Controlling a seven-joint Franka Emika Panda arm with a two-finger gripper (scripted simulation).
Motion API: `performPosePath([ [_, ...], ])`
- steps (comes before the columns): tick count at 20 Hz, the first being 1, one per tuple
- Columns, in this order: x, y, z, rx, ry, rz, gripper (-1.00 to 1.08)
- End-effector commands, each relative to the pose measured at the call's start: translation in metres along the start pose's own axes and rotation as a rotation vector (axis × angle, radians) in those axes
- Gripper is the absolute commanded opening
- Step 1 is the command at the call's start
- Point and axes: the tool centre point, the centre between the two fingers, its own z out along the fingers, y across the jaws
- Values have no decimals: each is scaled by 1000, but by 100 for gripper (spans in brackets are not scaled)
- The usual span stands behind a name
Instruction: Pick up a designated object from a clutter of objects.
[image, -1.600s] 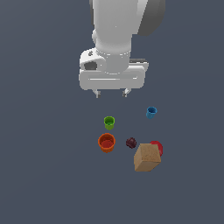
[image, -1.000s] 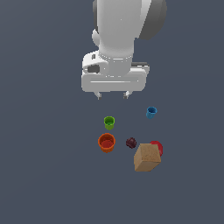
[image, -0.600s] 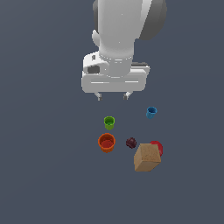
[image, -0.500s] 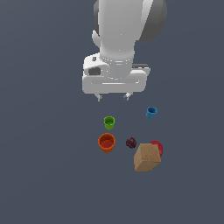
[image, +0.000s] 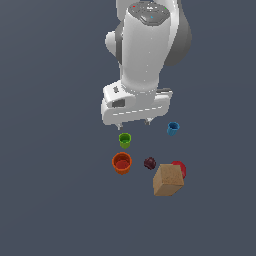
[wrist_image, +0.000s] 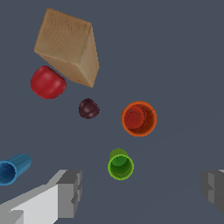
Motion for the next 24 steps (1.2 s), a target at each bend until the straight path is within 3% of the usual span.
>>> performPosePath([
  [1,8,-6,16,1,0,-64,100],
  [15,45,-54,132,21,14,-509,100],
  [24,52,-77,179,37,26,-680,100],
])
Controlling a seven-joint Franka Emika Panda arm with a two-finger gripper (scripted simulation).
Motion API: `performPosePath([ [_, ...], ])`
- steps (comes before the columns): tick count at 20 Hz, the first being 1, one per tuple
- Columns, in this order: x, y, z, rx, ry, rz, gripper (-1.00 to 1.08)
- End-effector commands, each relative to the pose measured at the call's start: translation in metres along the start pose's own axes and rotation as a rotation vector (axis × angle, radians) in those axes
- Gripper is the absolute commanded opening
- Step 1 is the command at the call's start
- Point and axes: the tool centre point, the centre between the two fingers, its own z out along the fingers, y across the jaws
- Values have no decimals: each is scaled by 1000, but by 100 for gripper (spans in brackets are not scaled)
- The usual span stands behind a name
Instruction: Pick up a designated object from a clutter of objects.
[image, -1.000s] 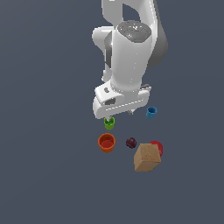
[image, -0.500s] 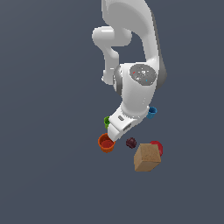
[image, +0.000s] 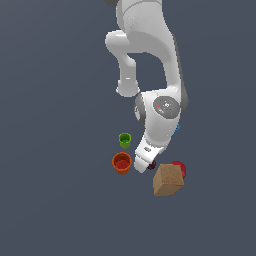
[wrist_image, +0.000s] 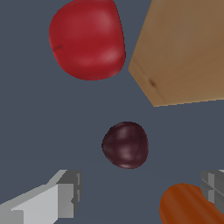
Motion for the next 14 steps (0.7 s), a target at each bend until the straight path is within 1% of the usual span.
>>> performPosePath([
  [1,3,-3,9,2,4,-34,100],
  [6,6,-5,17,4,7,-62,100],
  [10,6,-5,18,5,6,-58,100],
  [14,6,-6,28,5,6,-60,100],
])
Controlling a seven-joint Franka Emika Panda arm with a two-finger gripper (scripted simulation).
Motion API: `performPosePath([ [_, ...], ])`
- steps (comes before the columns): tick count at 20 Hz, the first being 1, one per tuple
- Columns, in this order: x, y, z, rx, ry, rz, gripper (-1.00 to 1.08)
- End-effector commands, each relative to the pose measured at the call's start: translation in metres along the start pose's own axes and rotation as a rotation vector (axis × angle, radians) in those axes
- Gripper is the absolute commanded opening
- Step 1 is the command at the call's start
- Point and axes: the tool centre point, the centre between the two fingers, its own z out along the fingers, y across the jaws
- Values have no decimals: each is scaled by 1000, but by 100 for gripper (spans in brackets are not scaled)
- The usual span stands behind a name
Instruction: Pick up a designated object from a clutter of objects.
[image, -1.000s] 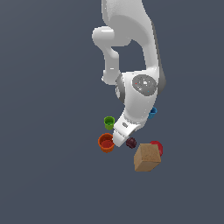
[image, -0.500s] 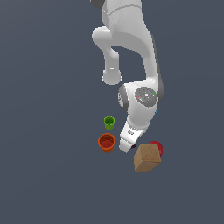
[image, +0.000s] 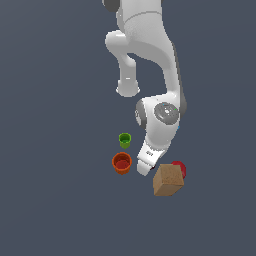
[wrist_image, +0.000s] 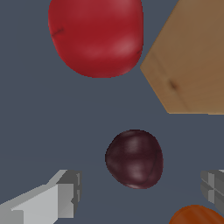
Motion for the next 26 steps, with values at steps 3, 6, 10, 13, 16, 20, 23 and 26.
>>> performPosePath([
  [3,0,-1,20,1,0,-2,100],
  [6,-1,-1,34,1,0,-4,100],
  [10,0,-1,43,1,0,-4,100],
  [13,0,0,44,1,0,-4,-100],
  [16,0,0,44,1,0,-4,-100],
  [20,0,0,44,1,0,-4,-100],
  [23,0,0,43,0,0,-4,-100],
  [26,-1,1,41,0,0,-4,-100],
])
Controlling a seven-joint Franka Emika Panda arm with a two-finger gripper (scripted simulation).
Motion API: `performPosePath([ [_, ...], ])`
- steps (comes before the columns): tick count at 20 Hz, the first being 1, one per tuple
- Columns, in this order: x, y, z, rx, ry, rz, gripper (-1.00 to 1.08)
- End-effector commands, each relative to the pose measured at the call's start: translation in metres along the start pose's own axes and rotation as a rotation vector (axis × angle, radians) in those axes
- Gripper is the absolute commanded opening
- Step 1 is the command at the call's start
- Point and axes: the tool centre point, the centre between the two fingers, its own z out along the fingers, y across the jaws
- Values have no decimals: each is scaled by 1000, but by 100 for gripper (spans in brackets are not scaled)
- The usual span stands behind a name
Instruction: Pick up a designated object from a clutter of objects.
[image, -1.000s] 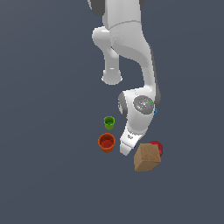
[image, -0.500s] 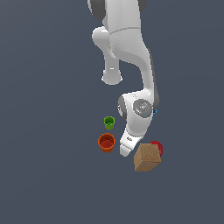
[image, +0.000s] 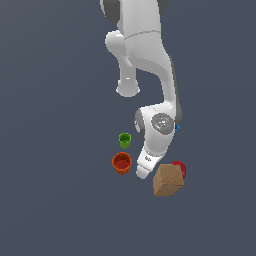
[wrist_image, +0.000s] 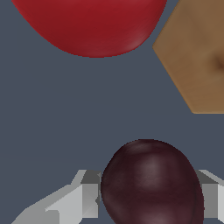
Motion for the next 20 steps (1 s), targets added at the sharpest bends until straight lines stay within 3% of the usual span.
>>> performPosePath([
  [1,-1,2,-4,-1,1,0,-100],
  [9,-18,22,-44,-1,1,0,-100],
  [20,-61,74,-150,0,2,-1,-100],
])
